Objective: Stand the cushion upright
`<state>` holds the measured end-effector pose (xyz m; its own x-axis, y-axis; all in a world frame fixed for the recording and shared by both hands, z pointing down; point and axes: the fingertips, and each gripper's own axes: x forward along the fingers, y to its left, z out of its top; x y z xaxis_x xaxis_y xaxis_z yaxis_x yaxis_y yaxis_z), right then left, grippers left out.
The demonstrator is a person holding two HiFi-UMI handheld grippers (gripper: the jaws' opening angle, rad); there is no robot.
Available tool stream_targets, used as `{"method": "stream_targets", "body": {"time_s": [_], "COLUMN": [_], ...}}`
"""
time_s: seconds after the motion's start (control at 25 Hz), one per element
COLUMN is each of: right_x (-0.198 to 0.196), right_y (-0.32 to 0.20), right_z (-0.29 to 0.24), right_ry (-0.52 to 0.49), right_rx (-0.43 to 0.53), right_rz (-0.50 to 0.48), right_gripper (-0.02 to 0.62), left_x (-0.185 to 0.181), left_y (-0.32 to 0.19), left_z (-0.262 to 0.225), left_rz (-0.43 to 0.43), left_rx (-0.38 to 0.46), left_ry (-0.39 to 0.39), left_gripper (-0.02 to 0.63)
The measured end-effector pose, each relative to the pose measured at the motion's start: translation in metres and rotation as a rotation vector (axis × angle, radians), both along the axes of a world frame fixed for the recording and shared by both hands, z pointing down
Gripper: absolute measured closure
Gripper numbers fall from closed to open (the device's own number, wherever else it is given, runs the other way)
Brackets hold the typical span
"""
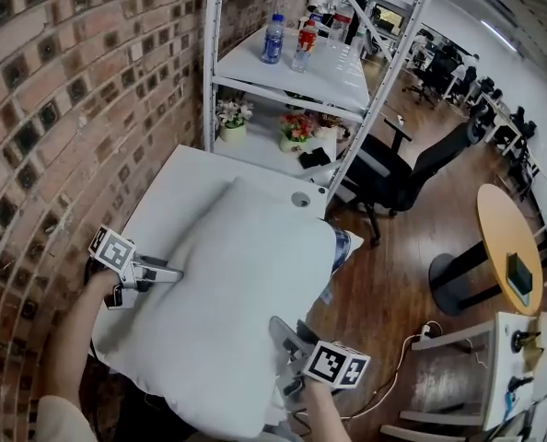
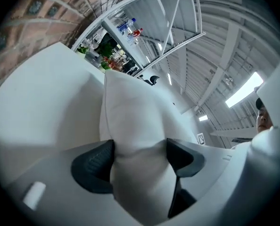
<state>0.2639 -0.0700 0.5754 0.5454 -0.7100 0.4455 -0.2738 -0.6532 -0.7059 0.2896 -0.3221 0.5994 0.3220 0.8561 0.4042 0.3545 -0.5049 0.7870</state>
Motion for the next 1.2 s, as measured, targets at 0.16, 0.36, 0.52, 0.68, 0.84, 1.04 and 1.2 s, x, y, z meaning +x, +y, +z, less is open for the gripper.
{"method": "stream_targets", "body": {"time_s": [0.16, 0.36, 0.52, 0.68, 0.84, 1.04, 1.2], "right_x": [0.000, 0.000, 0.000, 0.004, 0.007, 0.015, 0.026], "right_y": [-0.007, -0.002, 0.000, 0.002, -0.002, -0.008, -0.017], "right_z": [-0.004, -0.008, -0.010, -0.016, -0.017, -0.028, -0.041], "right_ry": [0.038, 0.070, 0.098, 0.122, 0.137, 0.191, 0.238], "right_rx": [-0.016, -0.037, -0.062, -0.091, -0.072, -0.129, -0.138], "right_rz": [-0.030, -0.026, -0.027, -0.031, -0.046, -0.063, -0.067], "right_gripper": [0.414, 0.530, 0.554, 0.563, 0.563, 0.563, 0.563], "left_x": [-0.004, -0.005, -0.005, -0.003, -0.002, -0.006, -0.012], "left_y": [0.011, 0.015, 0.020, 0.022, 0.017, 0.011, 0.004], "left_z": [-0.002, -0.010, -0.019, -0.031, -0.050, -0.068, -0.082], "left_rz": [0.022, 0.023, 0.012, -0.018, -0.045, -0.091, -0.128], "left_rx": [0.066, 0.138, 0.171, 0.175, 0.221, 0.271, 0.276], "left_ry": [0.032, 0.090, 0.131, 0.148, 0.206, 0.254, 0.279], "left_gripper": [0.411, 0.491, 0.509, 0.509, 0.509, 0.509, 0.509]}}
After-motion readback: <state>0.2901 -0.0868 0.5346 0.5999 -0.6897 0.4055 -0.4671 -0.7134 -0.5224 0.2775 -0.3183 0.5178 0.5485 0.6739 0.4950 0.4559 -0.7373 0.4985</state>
